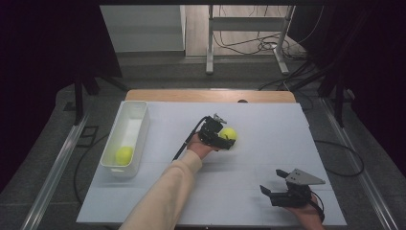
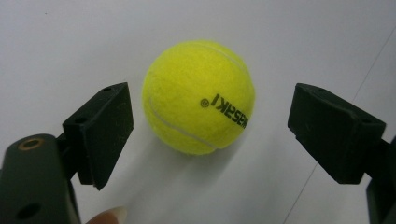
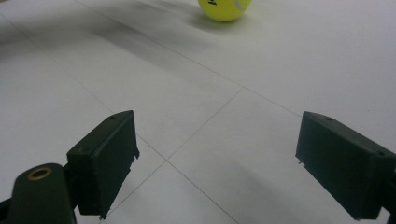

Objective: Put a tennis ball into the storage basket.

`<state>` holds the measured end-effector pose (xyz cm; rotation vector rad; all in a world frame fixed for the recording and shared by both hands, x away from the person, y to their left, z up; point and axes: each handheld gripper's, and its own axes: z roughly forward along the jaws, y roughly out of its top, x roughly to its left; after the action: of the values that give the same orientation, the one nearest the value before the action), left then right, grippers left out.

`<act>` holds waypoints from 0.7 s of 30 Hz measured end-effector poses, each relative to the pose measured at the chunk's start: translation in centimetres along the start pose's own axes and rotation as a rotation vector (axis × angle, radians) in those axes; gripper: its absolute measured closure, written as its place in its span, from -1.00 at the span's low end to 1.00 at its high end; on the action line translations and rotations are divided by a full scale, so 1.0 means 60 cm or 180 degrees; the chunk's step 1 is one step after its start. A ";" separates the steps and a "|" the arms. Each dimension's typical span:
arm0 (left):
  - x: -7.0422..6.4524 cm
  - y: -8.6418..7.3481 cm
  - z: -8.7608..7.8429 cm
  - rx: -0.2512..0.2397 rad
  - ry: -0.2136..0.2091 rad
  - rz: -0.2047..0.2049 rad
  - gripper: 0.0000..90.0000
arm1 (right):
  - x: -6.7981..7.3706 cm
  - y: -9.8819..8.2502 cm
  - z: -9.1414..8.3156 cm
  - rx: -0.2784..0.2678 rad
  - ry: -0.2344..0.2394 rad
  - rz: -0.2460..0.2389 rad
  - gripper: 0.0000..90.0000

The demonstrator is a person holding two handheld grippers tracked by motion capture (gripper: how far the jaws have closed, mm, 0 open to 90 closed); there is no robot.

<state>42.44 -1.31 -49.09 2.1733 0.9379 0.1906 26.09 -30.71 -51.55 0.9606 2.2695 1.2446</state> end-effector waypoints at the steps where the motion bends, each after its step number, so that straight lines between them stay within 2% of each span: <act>1: 0.000 0.001 0.001 0.0003 -0.0001 0.0002 -0.67 | 0.000 0.000 0.000 0.0000 0.0001 0.0000 -0.71; 8: -0.003 0.009 0.014 0.0025 -0.0050 0.0014 -0.69 | -0.001 0.000 0.000 0.0005 -0.0011 -0.0003 -0.71; 14: -0.009 0.013 0.023 0.0039 -0.0034 0.0048 -0.72 | -0.001 0.000 0.000 0.0001 -0.0008 -0.0005 -0.71; 21: -0.002 0.013 0.033 0.0078 0.0061 -0.0001 -0.71 | -0.001 0.000 0.000 0.0002 -0.0006 -0.0003 -0.71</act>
<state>43.62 -2.90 -49.95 2.1973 0.9559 0.2013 26.12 -30.78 -51.53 0.9603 2.2689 1.2421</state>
